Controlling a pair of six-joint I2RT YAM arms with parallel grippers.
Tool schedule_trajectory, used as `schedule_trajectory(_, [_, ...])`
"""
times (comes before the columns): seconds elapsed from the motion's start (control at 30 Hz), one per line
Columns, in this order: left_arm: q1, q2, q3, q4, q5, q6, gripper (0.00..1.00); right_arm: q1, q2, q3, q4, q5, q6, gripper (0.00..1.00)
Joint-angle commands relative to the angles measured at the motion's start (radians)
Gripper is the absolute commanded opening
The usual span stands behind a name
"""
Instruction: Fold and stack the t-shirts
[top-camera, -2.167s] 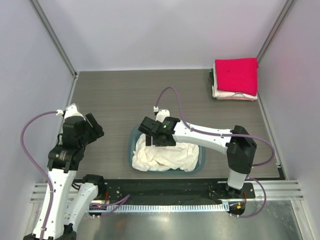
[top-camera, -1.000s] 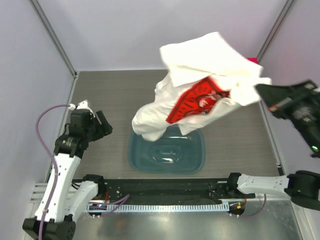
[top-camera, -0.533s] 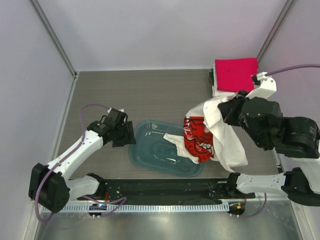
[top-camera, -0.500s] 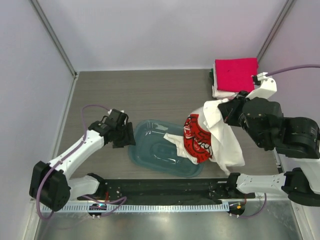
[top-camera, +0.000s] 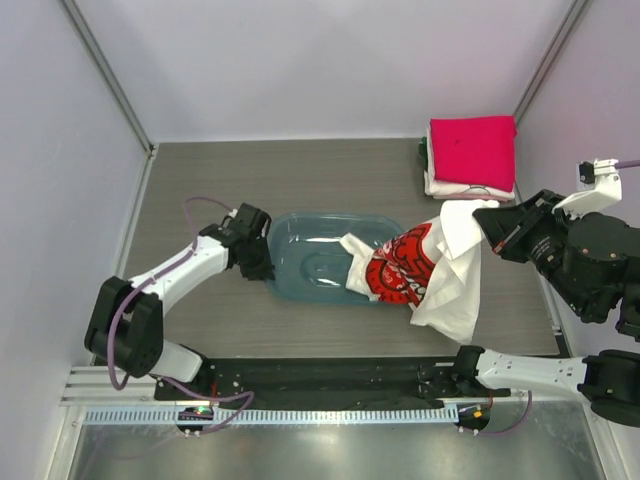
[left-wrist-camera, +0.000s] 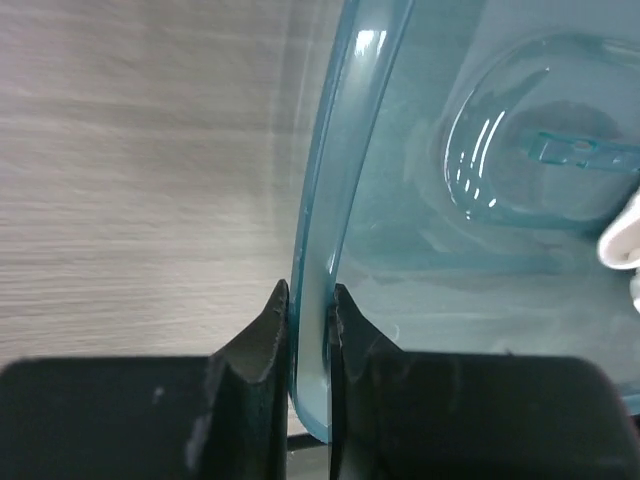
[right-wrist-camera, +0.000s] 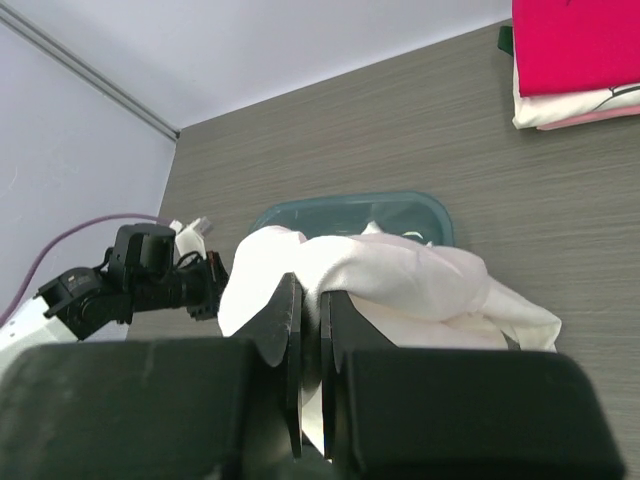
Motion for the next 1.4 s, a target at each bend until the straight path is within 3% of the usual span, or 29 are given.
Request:
schedule_trajectory(0.0, [0.094,0.045,0.080,-0.127,-0.220,0.005,0.00,0.002,0.005,0.033,0.059,0.031,0.008,0.01])
schedule_trajectory(0.07, [0.195,0.041,0.120,-0.205,-0.247,0.000,0.00,0.002,0.003,0.037,0.059,0.036,0.008,0.01])
schedule_trajectory(0.1, [0.322,0.036,0.128,-0.221,-0.236,-0.002,0.00,0.002,0.005,0.037,0.059,0.039,0.008,0.01])
schedule_trajectory(0.3, [0.762,0.045,0.177,-0.269,-0.156,0.012,0.00,0.002,0.003,0.016,0.059,0.065,0.017,0.01])
schedule_trajectory(0.4, [0.924,0.079,0.169,-0.232,0.003,-0.026,0.00,0.002,-0.006,0.001,0.059,0.083,0.015,0.01])
schedule_trajectory(0.5, [0.989,0.111,0.169,-0.201,0.069,-0.100,0.00,0.002,-0.005,-0.030,0.059,0.073,0.020,0.01])
schedule_trajectory(0.63, [0.994,0.146,0.177,-0.126,0.121,-0.213,0.00,0.002,-0.011,-0.105,0.062,0.035,0.052,0.01])
schedule_trajectory(0.93, [1.001,0.156,0.064,0.115,0.198,-0.624,0.00,0.002,-0.086,-0.524,0.165,-0.192,0.192,0.01])
schedule_trajectory(1.13, [0.981,0.266,0.234,0.135,0.165,-0.693,0.00,0.002,-0.110,-0.653,0.208,-0.237,0.206,0.01])
schedule_trajectory(1.3, [0.919,0.447,0.476,0.123,0.165,-0.654,0.00,0.002,-0.103,-0.674,0.203,-0.228,0.184,0.01])
schedule_trajectory(1.37, [0.899,0.488,0.525,0.123,0.206,-0.631,0.17,0.002,-0.112,-0.685,0.194,-0.211,0.199,0.01])
